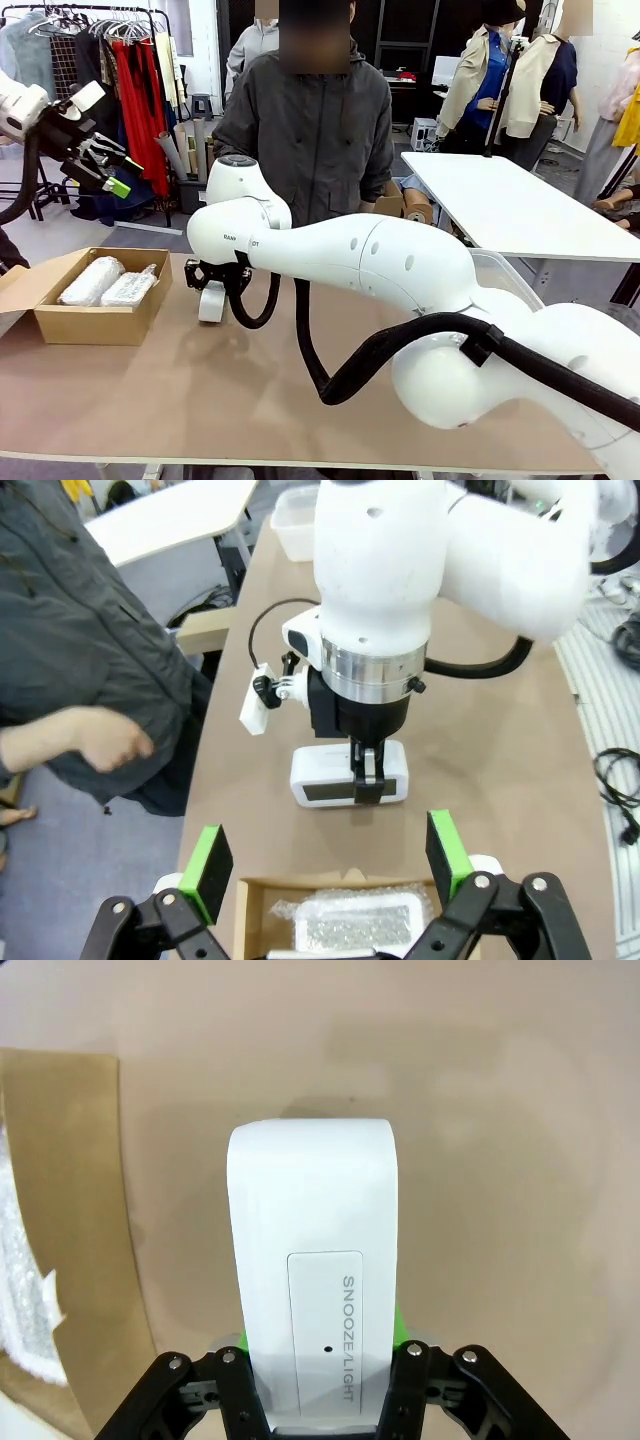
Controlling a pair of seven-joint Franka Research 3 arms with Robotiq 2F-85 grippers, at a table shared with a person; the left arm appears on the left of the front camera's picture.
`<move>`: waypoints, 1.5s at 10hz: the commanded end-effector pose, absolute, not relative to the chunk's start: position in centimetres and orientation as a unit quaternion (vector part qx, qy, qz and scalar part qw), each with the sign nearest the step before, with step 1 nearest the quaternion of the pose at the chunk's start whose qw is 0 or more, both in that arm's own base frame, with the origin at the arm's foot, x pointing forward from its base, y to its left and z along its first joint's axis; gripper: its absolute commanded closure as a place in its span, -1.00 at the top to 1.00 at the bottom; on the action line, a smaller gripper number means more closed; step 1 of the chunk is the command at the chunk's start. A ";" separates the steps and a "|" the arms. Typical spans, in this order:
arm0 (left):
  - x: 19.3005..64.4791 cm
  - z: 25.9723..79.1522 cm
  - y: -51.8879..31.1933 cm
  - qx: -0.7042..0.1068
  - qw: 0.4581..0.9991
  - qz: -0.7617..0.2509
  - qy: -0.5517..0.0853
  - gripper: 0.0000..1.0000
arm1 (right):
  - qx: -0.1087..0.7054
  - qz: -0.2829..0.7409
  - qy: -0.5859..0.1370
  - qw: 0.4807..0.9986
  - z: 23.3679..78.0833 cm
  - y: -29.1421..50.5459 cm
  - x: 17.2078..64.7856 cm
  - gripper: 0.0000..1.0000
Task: Separate and place wrapped and unwrapped clocks.
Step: Pick up the Digital clock indicated by the person.
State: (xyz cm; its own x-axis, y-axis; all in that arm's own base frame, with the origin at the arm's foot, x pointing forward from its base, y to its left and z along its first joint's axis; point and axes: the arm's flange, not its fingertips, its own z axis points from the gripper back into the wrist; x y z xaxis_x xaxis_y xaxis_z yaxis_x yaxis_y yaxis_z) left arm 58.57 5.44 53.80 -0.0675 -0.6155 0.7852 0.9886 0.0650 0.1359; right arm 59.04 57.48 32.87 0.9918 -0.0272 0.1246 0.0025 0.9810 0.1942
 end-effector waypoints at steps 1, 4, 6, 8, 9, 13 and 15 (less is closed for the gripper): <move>58.4 53.7 5.4 -0.252 0.630 -0.638 -0.364 1.00 | 0.065 0.009 -0.061 0.996 37.3 55.6 55.9 -1.00; 58.4 53.7 5.4 -0.252 0.630 -0.638 -0.364 1.00 | 0.006 0.037 -0.011 0.999 43.0 52.8 51.1 -1.00; 58.4 53.7 5.4 -0.252 0.630 -0.638 -0.364 1.00 | -0.028 0.046 0.037 0.998 46.3 50.8 48.3 -1.00; 58.4 53.7 5.4 -0.252 0.630 -0.638 -0.364 1.00 | -0.084 0.072 0.058 0.992 49.1 48.6 45.2 -1.00; 58.4 53.7 5.4 -0.252 0.630 -0.638 -0.364 1.00 | -0.101 0.077 0.057 0.990 50.6 47.4 44.0 -1.00; 58.4 53.7 5.4 -0.252 0.630 -0.638 -0.364 1.00 | -0.187 0.091 0.084 0.975 54.1 42.5 40.2 -1.00; 58.4 53.7 5.4 -0.252 0.630 -0.638 -0.364 1.00 | -0.190 0.103 0.078 0.973 55.3 40.1 39.5 -1.00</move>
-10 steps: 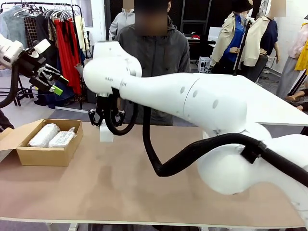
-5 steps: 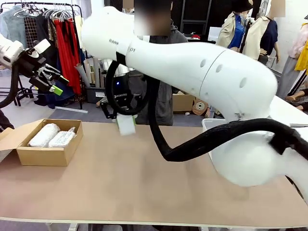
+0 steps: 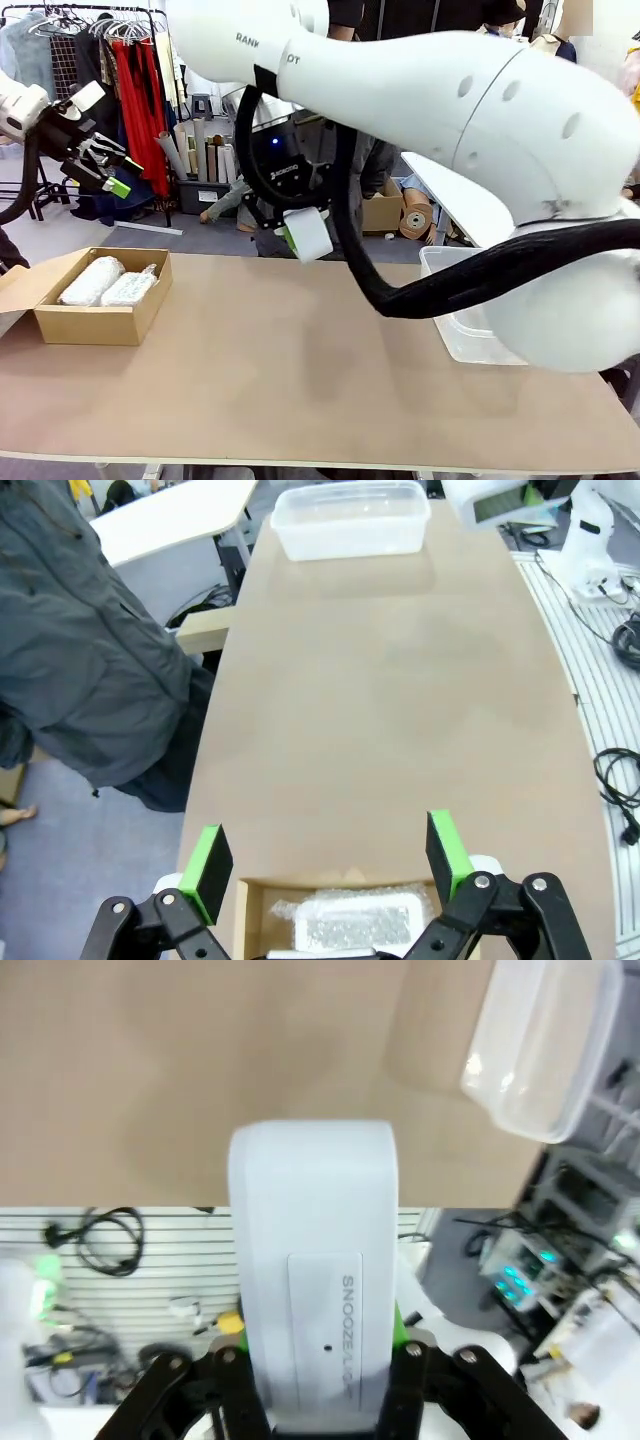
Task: Separate and place wrapped and unwrapped clocks.
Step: Pick up the Digital clock indicated by the person.
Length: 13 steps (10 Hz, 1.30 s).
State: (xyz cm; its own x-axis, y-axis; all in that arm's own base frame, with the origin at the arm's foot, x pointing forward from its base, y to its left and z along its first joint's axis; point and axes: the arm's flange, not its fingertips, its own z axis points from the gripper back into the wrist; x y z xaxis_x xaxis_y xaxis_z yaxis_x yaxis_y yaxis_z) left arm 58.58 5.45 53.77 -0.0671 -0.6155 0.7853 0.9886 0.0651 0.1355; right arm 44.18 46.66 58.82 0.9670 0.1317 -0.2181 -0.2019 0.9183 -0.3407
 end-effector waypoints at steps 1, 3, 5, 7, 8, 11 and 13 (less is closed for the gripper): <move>58.4 53.7 5.4 -0.252 0.630 -0.638 -0.364 1.00 | -0.199 0.126 0.075 0.969 55.6 38.7 39.1 -1.00; 58.4 53.7 5.4 -0.252 0.630 -0.638 -0.364 1.00 | -0.181 0.120 0.055 0.974 56.6 35.4 38.8 -1.00; 58.4 53.7 5.4 -0.252 0.630 -0.638 -0.364 1.00 | -0.176 0.151 -0.009 0.973 56.6 32.9 38.6 -1.00; 58.4 53.7 5.4 -0.252 0.630 -0.638 -0.364 1.00 | -0.126 0.155 -0.053 0.978 56.4 31.3 39.1 -1.00; 58.4 53.7 5.4 -0.252 0.630 -0.638 -0.364 1.00 | -0.088 0.150 -0.076 0.982 56.2 30.9 39.5 -1.00; 58.4 53.7 5.4 -0.252 0.630 -0.638 -0.364 1.00 | -0.003 0.107 -0.135 0.985 56.8 30.3 41.1 -1.00; 58.4 53.7 5.4 -0.252 0.630 -0.638 -0.364 1.00 | 0.013 0.100 -0.144 0.984 57.3 30.5 41.7 -1.00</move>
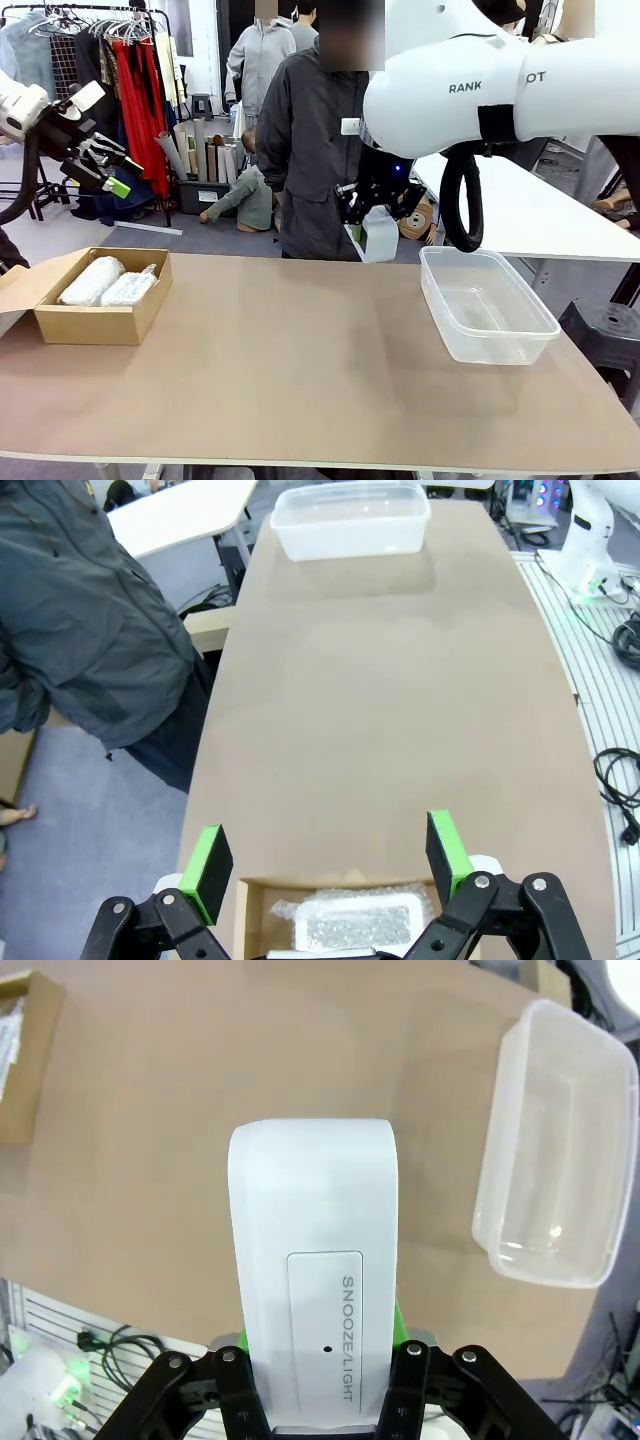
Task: Separate and place wrapped and unwrapped clocks.
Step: Pick up the Digital clock indicated by the person, then if the picked Digital clock is wrapped, place it in the Package Box ; if not, place it in the Organizing box.
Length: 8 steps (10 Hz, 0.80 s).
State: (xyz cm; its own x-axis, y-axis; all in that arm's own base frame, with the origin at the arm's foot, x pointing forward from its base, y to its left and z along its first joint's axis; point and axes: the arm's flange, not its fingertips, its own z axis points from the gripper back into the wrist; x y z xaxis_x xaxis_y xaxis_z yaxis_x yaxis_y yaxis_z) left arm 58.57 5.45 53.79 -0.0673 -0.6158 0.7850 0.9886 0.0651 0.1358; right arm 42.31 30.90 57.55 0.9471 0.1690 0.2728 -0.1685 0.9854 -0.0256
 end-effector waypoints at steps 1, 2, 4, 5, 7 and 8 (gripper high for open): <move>58.4 53.7 5.4 -0.252 0.630 -0.638 -0.364 1.00 | 0.018 0.097 -0.147 0.984 57.5 30.5 41.9 -1.00; 58.4 53.7 5.4 -0.252 0.630 -0.638 -0.364 1.00 | 0.019 0.093 -0.151 0.984 57.6 30.4 41.9 -1.00; 58.4 53.7 5.4 -0.252 0.630 -0.638 -0.364 1.00 | 0.007 0.084 -0.143 0.986 57.7 31.1 42.3 -1.00; 58.4 53.7 5.4 -0.252 0.630 -0.638 -0.364 1.00 | 0.007 0.084 -0.143 0.986 57.7 31.1 42.3 -1.00; 58.4 53.7 5.4 -0.252 0.630 -0.638 -0.364 1.00 | 0.007 0.084 -0.143 0.986 57.7 31.1 42.3 -1.00; 58.4 53.7 5.4 -0.252 0.630 -0.638 -0.364 1.00 | 0.007 0.084 -0.143 0.986 57.7 31.1 42.3 -1.00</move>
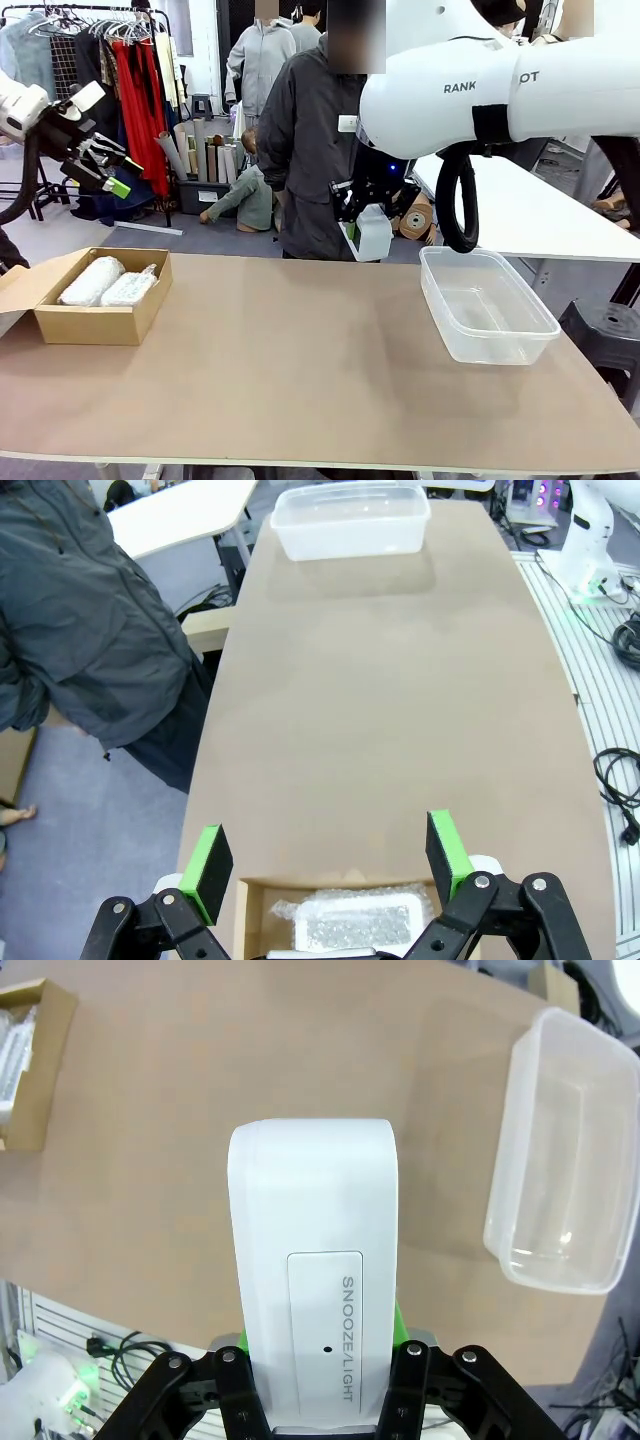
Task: Separate and place wrapped and unwrapped clocks.
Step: If the picked Digital clock is wrapped, place it in the Package Box ; if not, place it in the Organizing box.
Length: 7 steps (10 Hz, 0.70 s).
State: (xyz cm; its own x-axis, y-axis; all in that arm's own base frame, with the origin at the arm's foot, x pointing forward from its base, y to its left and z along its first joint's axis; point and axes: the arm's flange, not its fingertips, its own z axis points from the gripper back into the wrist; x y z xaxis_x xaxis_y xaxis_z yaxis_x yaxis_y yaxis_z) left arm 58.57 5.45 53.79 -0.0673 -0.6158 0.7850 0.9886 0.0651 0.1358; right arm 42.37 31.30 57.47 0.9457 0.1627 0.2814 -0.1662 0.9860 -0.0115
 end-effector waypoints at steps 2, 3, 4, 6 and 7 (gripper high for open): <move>58.4 53.7 5.4 -0.252 0.630 -0.638 -0.364 1.00 | 0.007 0.084 -0.143 0.986 57.7 31.1 42.3 -1.00; 58.4 53.7 5.4 -0.252 0.630 -0.638 -0.364 1.00 | 0.007 0.084 -0.143 0.986 57.7 31.1 42.3 -1.00; 58.4 53.7 5.4 -0.252 0.630 -0.638 -0.364 1.00 | 0.007 0.084 -0.143 0.986 57.7 31.1 42.3 -1.00; 58.4 53.7 5.4 -0.252 0.630 -0.638 -0.364 1.00 | 0.007 0.084 -0.143 0.986 57.7 31.1 42.3 -1.00; 58.4 53.7 5.4 -0.252 0.630 -0.638 -0.364 1.00 | 0.007 0.084 -0.143 0.986 57.7 31.1 42.3 -1.00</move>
